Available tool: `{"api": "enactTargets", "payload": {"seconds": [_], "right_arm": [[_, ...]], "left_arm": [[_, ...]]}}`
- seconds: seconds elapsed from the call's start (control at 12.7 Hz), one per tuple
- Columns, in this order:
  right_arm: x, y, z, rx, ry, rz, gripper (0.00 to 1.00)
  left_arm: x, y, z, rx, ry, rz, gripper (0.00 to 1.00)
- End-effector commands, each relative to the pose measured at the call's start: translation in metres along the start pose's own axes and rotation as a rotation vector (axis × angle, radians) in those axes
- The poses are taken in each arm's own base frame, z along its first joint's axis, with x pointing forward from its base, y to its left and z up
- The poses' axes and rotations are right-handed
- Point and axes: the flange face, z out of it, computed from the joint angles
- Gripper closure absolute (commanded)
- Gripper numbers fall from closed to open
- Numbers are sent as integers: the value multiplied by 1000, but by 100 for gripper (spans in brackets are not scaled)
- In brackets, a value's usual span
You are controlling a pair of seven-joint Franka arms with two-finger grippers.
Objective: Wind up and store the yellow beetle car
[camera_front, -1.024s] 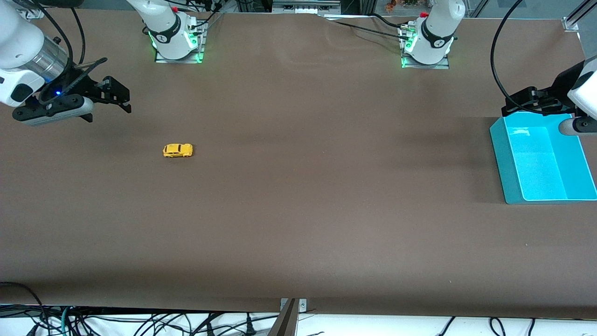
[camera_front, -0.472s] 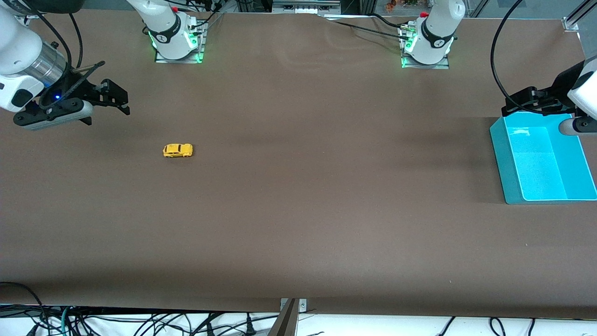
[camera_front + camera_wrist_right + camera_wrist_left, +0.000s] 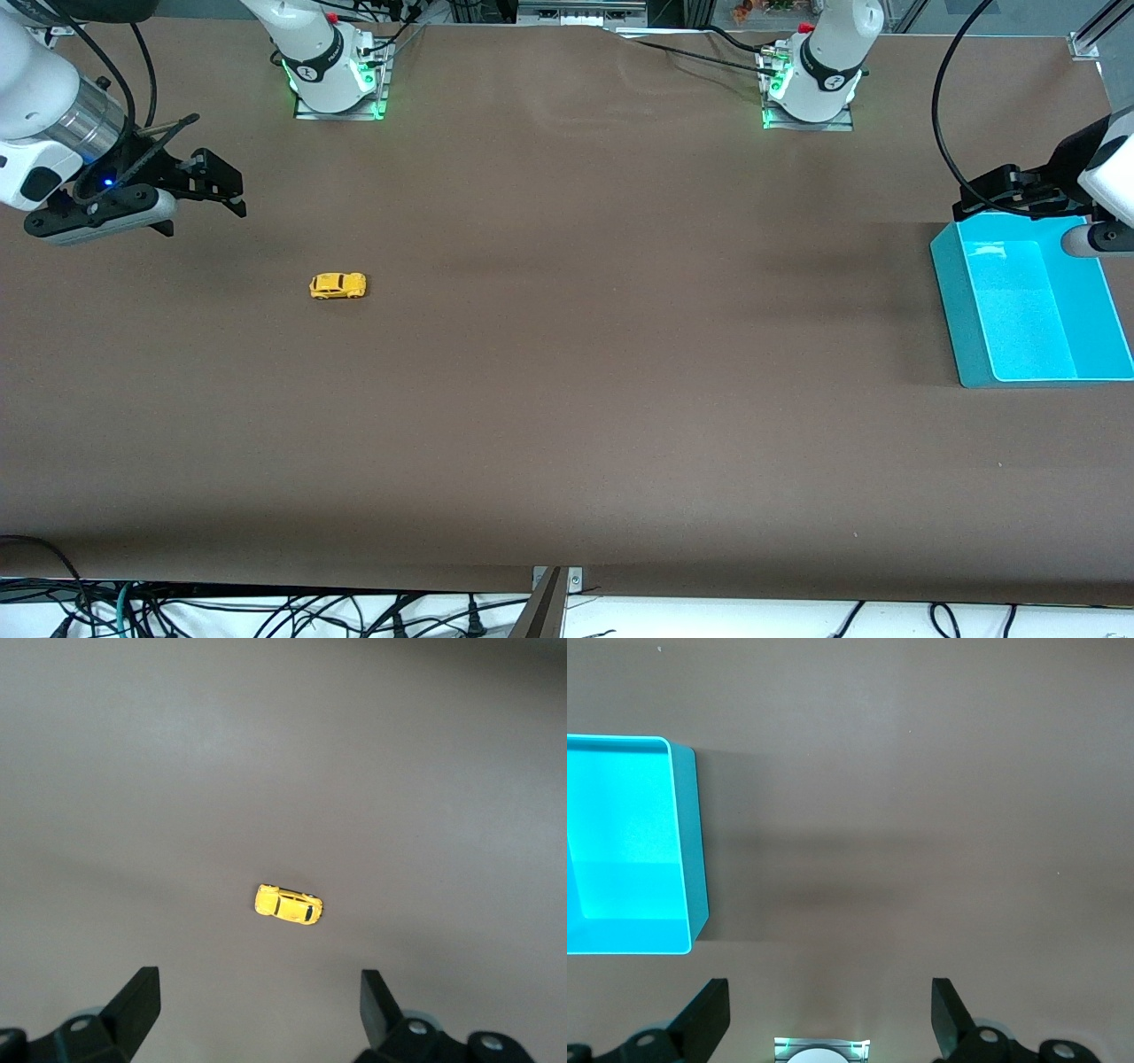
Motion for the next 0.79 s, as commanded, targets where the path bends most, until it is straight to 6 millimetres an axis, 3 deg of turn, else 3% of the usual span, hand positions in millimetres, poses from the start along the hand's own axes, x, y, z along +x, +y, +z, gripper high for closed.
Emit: {"api": "enactTargets", "payload": {"seconds": [0.0,0.55,0.71], "right_arm": [[-7,-2,-3,-7,-4,-12,0],[-9,-1,8,-7,-32,-18,0],[-9,2,21,-6,-43,-14,0]], "left_arm": [[-1,0,-1,12,10,-6,0],[-1,-2,-1,12,9,-10,0],[-1,-2,-1,12,9,-9,0]]}}
